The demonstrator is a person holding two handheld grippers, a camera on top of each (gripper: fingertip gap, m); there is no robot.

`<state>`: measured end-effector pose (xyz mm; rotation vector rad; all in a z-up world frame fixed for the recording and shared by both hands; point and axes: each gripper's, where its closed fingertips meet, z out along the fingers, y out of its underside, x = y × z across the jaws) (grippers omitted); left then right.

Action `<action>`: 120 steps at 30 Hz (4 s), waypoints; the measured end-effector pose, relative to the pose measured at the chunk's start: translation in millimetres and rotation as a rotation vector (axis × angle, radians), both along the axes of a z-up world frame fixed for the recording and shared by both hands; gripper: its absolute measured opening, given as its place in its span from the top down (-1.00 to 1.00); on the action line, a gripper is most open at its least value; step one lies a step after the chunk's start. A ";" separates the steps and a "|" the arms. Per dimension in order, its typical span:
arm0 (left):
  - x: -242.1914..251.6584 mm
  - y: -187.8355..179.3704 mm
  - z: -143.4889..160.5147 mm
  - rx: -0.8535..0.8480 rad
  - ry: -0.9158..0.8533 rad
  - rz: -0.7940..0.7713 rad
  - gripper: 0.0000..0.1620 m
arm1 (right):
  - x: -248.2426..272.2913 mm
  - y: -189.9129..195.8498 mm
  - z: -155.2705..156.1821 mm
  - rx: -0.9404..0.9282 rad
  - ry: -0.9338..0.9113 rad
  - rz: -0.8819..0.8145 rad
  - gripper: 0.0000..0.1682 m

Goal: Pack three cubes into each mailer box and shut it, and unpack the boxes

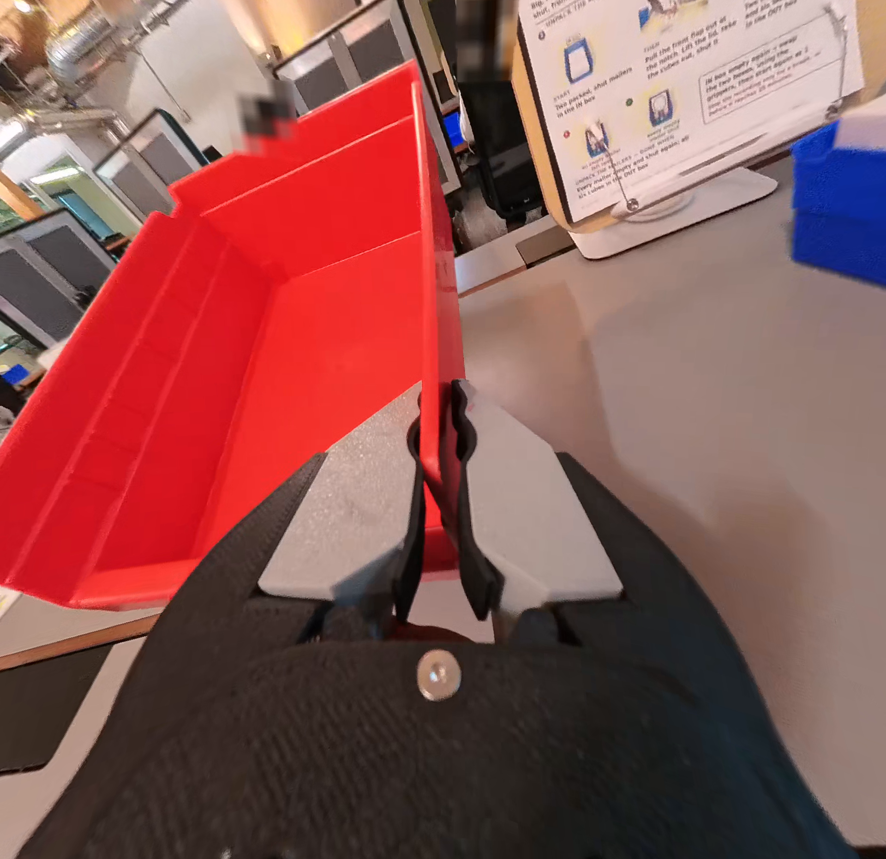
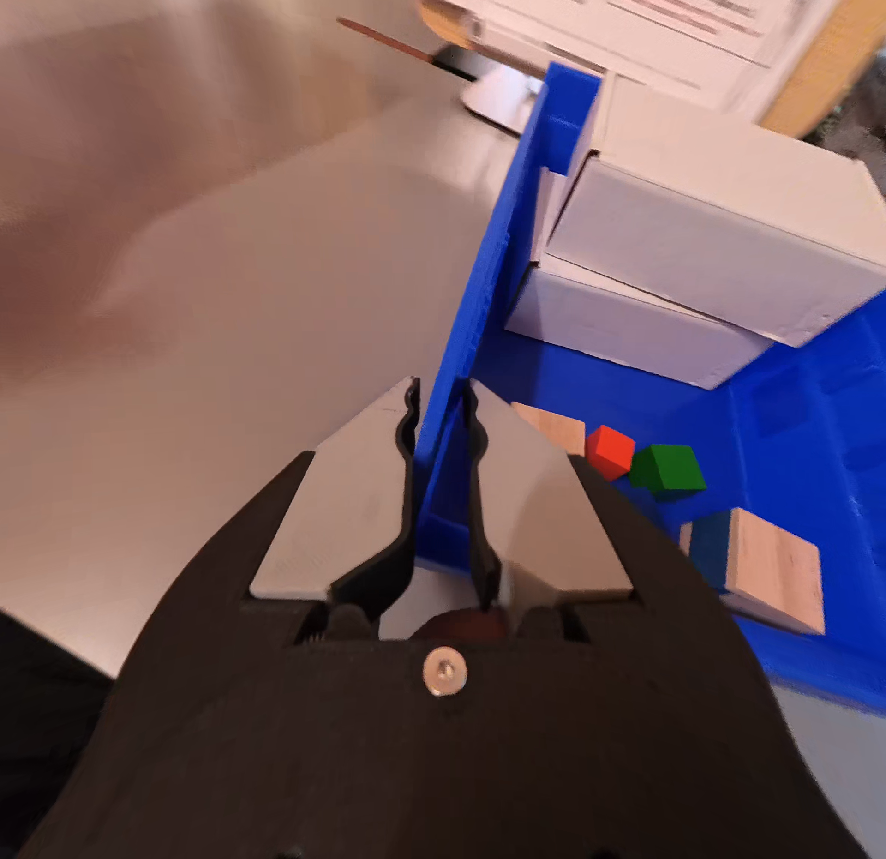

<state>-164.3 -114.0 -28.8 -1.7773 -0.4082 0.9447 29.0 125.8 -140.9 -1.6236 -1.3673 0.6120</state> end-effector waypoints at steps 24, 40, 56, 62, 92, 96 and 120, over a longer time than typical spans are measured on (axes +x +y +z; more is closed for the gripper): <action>9.0 -56.6 58.6 0.199 0.113 0.019 0.96 | -122.8 -235.2 60.4 -0.193 0.097 0.543 0.42; 243.9 140.8 44.0 0.073 0.067 -0.694 0.96 | 111.8 95.3 95.8 -0.018 0.079 0.090 0.32; 351.5 350.0 -106.5 -0.251 -0.167 -0.796 0.53 | 170.6 188.4 69.8 -0.009 -0.022 -0.141 0.30; 323.1 288.9 -77.8 -0.180 -0.248 -0.810 0.16 | 136.6 125.1 72.7 -0.005 -0.026 0.052 0.29; 137.2 151.2 -102.3 -0.092 -0.219 -0.397 -0.01 | 187.5 57.2 36.2 -0.015 -0.084 0.579 0.37; 106.8 162.0 -122.1 -0.206 -0.168 -0.295 0.22 | 189.9 68.3 46.5 -0.062 -0.068 0.509 0.13; 51.4 98.4 -108.5 0.003 -0.299 0.019 0.96 | 94.0 115.1 -23.5 0.089 -0.326 -0.182 0.92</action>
